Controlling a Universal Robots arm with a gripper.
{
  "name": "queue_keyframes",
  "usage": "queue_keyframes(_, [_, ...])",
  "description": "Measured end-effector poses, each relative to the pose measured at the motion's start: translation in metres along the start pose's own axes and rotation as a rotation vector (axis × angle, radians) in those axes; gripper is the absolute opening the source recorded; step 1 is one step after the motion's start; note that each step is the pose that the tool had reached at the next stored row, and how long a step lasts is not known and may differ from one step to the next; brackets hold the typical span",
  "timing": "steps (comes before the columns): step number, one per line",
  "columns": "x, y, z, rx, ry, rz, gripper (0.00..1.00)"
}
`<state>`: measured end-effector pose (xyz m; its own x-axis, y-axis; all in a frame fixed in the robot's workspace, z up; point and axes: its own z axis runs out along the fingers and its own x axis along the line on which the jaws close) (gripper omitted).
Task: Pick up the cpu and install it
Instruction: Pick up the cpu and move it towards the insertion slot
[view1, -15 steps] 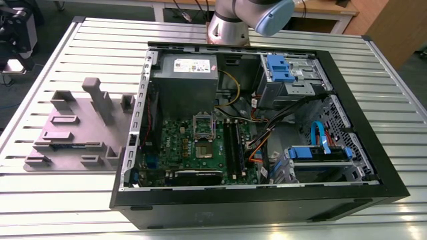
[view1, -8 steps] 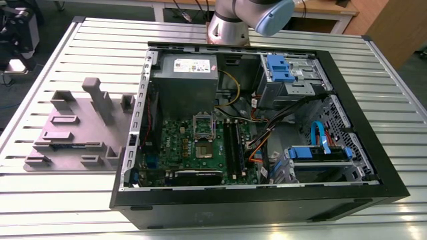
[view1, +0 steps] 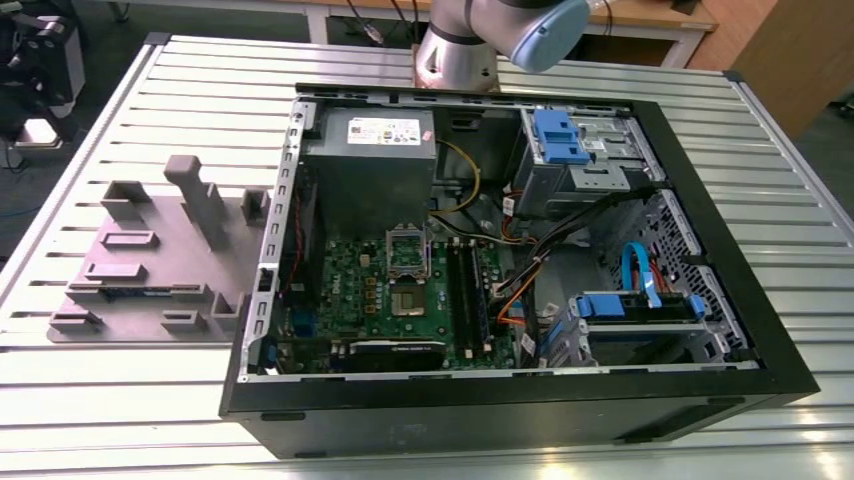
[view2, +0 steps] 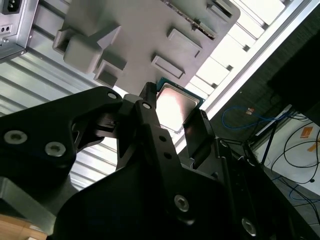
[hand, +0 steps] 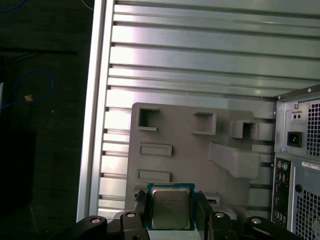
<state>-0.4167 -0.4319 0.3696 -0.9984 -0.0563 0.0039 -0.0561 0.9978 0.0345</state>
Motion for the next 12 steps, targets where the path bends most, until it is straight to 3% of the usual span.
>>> queue_keyframes(12, [-0.0078, -0.0006, -0.0001, 0.0, 0.0, 0.0, 0.47])
